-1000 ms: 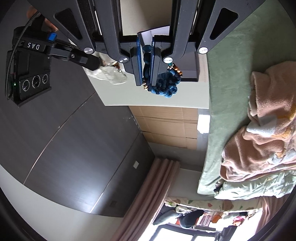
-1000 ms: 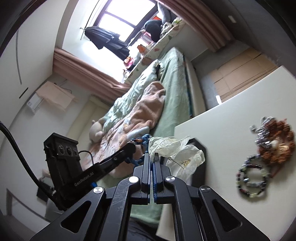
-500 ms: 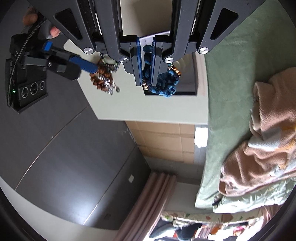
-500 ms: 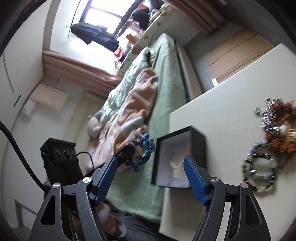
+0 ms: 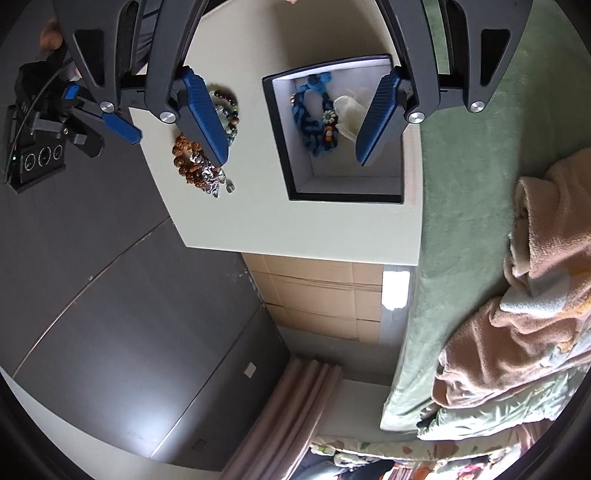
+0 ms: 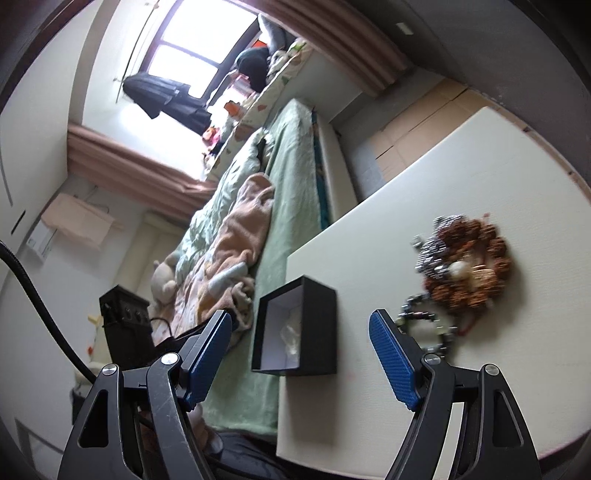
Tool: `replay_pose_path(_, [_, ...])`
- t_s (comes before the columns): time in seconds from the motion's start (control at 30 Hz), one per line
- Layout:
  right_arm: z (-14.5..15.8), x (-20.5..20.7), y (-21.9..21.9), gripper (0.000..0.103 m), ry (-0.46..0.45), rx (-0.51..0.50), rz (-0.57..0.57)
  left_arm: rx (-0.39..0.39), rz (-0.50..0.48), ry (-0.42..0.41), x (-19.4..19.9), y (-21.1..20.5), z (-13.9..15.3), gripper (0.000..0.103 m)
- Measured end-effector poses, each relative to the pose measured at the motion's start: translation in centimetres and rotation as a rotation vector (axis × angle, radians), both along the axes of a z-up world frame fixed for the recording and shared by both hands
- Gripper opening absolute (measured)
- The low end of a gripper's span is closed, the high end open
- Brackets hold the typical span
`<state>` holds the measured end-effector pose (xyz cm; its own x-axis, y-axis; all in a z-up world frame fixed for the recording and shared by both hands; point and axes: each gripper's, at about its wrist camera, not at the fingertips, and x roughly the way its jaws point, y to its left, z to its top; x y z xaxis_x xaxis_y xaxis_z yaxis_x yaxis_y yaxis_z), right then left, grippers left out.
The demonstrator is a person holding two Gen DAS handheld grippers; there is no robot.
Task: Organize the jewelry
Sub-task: 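Carry the blue bracelet into the black box with the left tool while the right tool drops the pouch in, then move the left tool to the dark bead bracelet and grasp it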
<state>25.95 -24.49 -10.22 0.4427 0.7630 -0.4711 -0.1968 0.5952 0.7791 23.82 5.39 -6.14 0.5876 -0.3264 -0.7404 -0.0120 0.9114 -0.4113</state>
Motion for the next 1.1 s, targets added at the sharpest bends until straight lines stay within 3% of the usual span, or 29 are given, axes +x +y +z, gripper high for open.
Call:
replay_pose_path(0.5, [-1.2, -0.1, -6.2, 0.077, 0.069, -0.13, -0.191, 0.125, -0.17, -0.017, 0.9, -8.1, -0.9, 0.072])
replay_pose_path(0.67, [-2.2, -0.1, -7.6, 0.077, 0.12, -0.16, -0.219, 0.169, -0.241, -0.001, 1.1, -10.7, -1.9, 0.062])
replay_pose_path(0.8, [-3.2, 0.0, -8.2, 0.077, 0.165, -0.179, -0.225, 0.184, -0.274, 0.071, 1.9, -12.2, -3.9, 0.044])
replay_pose_path(1.1, [-4.2, -0.4, -9.5, 0.076, 0.2, -0.174, -0.214, 0.257, -0.251, 0.152, 3.1, -13.9, -7.1, 0.031])
